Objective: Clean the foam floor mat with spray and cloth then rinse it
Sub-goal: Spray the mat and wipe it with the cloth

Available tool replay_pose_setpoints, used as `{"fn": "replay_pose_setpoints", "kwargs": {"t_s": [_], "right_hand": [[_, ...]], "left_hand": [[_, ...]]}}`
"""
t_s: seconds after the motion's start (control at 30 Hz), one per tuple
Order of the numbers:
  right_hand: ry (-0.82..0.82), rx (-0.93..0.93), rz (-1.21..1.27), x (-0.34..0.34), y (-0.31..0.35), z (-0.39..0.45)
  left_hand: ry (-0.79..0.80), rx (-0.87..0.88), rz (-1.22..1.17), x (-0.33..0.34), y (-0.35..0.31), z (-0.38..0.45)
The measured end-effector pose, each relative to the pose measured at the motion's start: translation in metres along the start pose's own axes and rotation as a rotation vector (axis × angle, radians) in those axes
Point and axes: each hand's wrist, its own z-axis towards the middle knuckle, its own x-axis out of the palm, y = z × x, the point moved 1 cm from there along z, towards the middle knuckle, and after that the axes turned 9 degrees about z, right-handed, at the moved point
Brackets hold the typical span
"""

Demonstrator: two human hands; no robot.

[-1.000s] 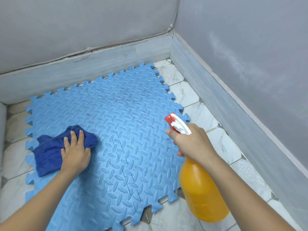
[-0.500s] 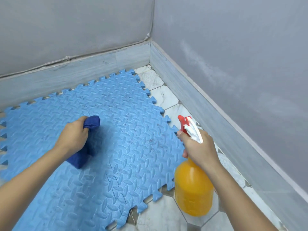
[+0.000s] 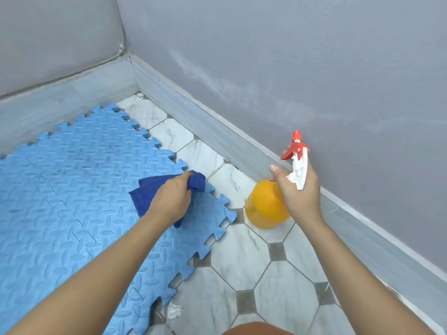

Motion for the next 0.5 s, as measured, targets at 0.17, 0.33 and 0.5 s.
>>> {"fn": "replay_pose_setpoints", "kwargs": {"t_s": [0.17, 0.33, 0.5], "right_hand": [[0.120, 0.216, -0.419, -0.015, 0.005, -0.003], [0.584, 0.452, -0.822, -0.031, 0.065, -0.018], [0.829, 0.254, -0.729, 0.031, 0.105, -0.031]], "left_hand": [[0.078, -0.011, -0.020, 0.006, -0.004, -0.006], [0.023, -0.266, -0.353, -0.029, 0.038, -0.014], [-0.210, -0.476, -0.685, -0.078, 0.078, -0.034]]}}
